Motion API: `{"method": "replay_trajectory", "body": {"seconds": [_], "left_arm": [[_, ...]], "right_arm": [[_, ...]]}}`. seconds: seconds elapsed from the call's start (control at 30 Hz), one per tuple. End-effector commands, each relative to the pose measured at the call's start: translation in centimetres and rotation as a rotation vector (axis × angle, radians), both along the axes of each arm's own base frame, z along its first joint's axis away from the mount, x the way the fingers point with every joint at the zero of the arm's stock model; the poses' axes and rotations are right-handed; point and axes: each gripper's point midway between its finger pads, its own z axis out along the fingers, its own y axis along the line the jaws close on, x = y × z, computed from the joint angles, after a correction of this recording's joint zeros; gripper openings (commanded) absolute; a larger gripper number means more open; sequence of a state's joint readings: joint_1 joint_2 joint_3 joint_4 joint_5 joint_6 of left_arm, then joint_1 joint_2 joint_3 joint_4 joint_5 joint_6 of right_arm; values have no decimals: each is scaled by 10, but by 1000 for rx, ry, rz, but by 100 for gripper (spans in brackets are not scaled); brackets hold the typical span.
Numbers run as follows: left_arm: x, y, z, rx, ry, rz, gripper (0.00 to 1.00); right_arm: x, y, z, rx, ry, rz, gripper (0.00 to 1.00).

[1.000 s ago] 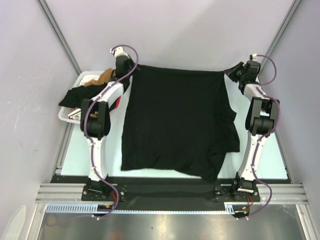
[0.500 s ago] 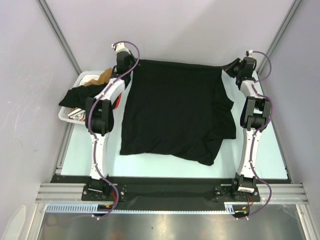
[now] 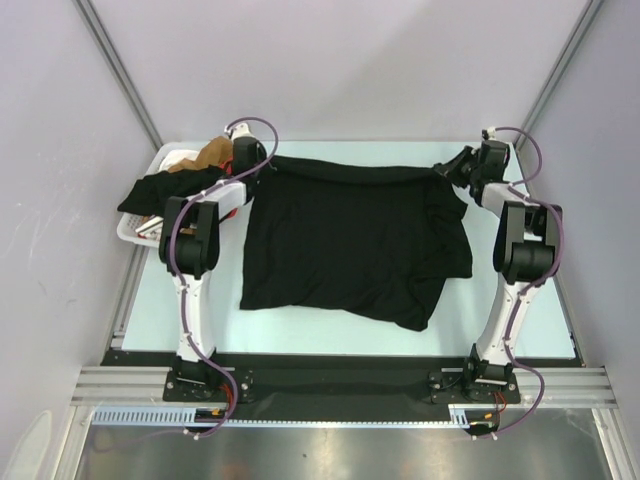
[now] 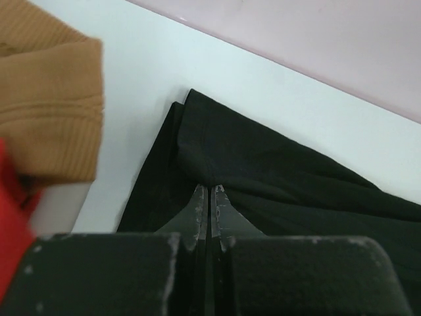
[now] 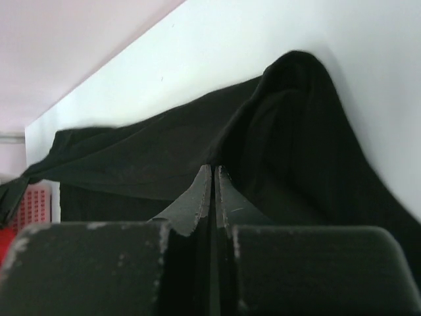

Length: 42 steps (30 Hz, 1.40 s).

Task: Fold and stack the tank tops
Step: Fold the tank top

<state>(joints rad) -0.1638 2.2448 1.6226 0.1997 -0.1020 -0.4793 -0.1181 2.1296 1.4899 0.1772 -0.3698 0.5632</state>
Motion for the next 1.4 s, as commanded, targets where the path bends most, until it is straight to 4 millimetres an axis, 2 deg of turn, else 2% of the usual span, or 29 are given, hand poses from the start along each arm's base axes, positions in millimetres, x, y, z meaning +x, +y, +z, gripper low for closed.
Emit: {"method": "replay_trajectory", "body": {"seconds": [0.0, 0.07, 0.13, 0.27, 0.37, 0.4, 0.47, 0.5, 0.77, 0.8, 0.83, 0.87, 1.33, 1.37], "left_arm": [[-1, 15, 87, -29, -181, 34, 0], [-8, 18, 76, -26, -160, 32, 0], [-11, 20, 72, -14, -151, 25, 0], [-13, 22, 63, -3, -109, 29, 0], [-17, 21, 56, -11, -84, 24, 0], [-20, 21, 51, -15, -72, 25, 0], [-23, 22, 46, -25, -55, 34, 0], [-25, 22, 41, -26, -38, 34, 0], [-43, 20, 15, -52, 72, 27, 0], [-44, 21, 21, -57, 53, 29, 0], [-49, 22, 15, -61, 65, 37, 0], [-49, 22, 18, -64, 50, 35, 0], [-66, 21, 6, -85, 93, 35, 4], [-66, 21, 8, -84, 93, 36, 4]], "right_arm": [[-9, -3, 48, -64, -135, 0, 0], [-22, -1, 36, -62, -104, -1, 0], [-31, 3, 41, -73, -113, -2, 0], [-51, 13, 20, -92, -60, 2, 0], [-59, 21, 13, -88, -45, 12, 0], [-64, 22, 5, -92, -27, 5, 0], [-69, 23, 6, -89, -29, -6, 0], [-74, 22, -1, -87, -20, -14, 0], [-87, 24, -9, -87, 0, -50, 0], [-87, 23, -11, -86, 5, -54, 0], [-87, 23, -11, -87, 8, -56, 0], [-87, 22, -11, -88, 12, -61, 0], [-102, 11, -27, -83, 53, -130, 0], [-103, 9, -22, -83, 38, -142, 0]]}}
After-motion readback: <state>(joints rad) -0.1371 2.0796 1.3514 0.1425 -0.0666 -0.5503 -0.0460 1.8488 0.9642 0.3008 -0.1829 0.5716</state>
